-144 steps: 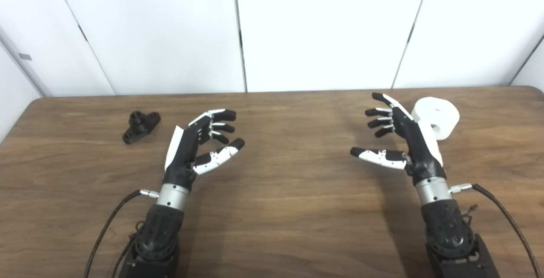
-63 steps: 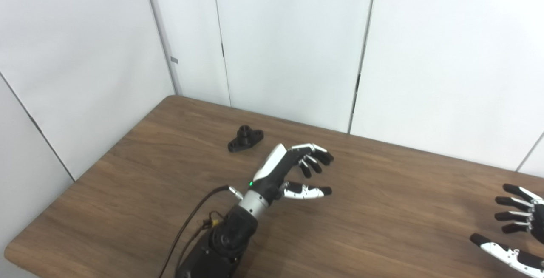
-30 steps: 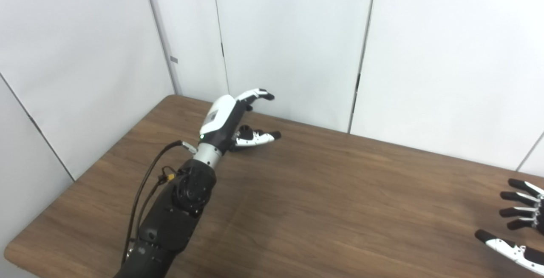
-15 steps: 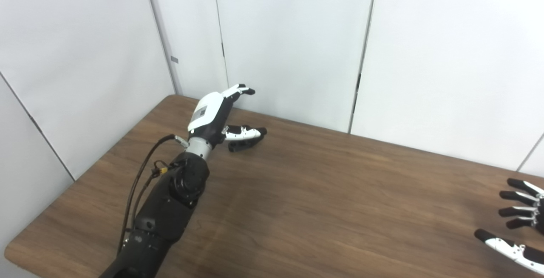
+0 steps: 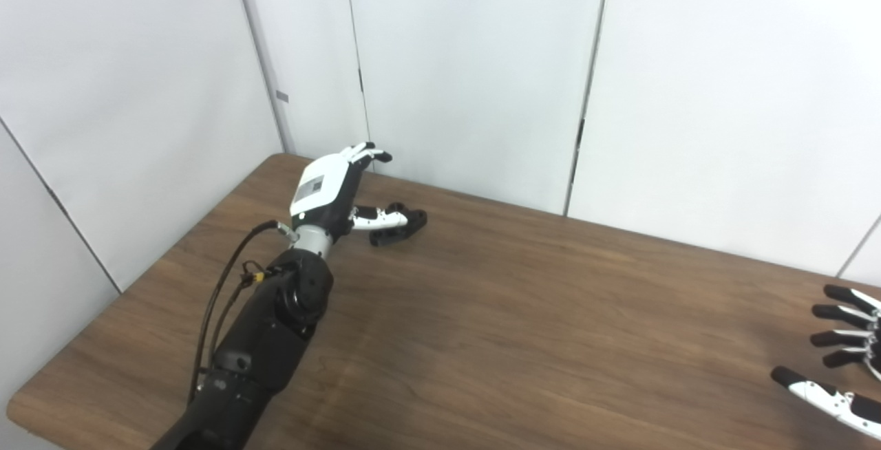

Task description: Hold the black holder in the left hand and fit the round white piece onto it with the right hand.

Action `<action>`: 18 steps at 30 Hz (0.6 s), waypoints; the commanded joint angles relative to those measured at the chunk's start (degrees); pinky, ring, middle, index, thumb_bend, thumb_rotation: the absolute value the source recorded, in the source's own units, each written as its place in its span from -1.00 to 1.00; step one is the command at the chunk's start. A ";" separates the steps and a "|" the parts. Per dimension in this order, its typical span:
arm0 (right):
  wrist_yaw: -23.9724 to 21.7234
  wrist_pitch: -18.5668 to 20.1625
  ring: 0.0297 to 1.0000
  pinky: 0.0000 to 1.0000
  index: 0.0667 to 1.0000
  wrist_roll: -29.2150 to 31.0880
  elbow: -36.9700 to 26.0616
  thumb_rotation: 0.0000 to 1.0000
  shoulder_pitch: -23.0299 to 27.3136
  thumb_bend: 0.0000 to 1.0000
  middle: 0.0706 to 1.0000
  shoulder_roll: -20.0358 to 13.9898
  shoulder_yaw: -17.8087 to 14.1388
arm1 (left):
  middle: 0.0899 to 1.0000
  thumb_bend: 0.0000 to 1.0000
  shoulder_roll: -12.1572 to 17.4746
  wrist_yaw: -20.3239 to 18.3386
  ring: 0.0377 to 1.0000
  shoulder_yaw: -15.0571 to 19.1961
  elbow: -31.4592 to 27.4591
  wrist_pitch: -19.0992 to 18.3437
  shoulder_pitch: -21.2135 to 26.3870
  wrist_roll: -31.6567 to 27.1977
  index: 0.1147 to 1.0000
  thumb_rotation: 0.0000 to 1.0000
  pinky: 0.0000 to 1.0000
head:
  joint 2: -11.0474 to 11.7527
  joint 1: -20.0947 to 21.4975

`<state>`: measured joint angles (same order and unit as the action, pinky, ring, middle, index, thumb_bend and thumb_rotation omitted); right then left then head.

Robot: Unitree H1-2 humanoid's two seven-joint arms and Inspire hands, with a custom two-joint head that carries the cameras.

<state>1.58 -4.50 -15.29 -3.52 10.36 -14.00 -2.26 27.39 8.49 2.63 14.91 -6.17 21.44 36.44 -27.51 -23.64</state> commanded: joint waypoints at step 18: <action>-0.07 0.68 0.13 -0.08 0.51 0.43 -3.26 -1.00 1.70 0.20 0.37 -1.04 -0.67 | 0.85 1.00 4.06 1.12 0.94 -4.64 6.41 -3.81 4.35 2.41 0.23 -0.14 0.62 | -0.73 -0.52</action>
<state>1.47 -2.72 -15.21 -4.80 10.34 -14.18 -2.31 29.35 8.46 -2.08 21.42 -10.59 22.67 38.28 -28.21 -24.17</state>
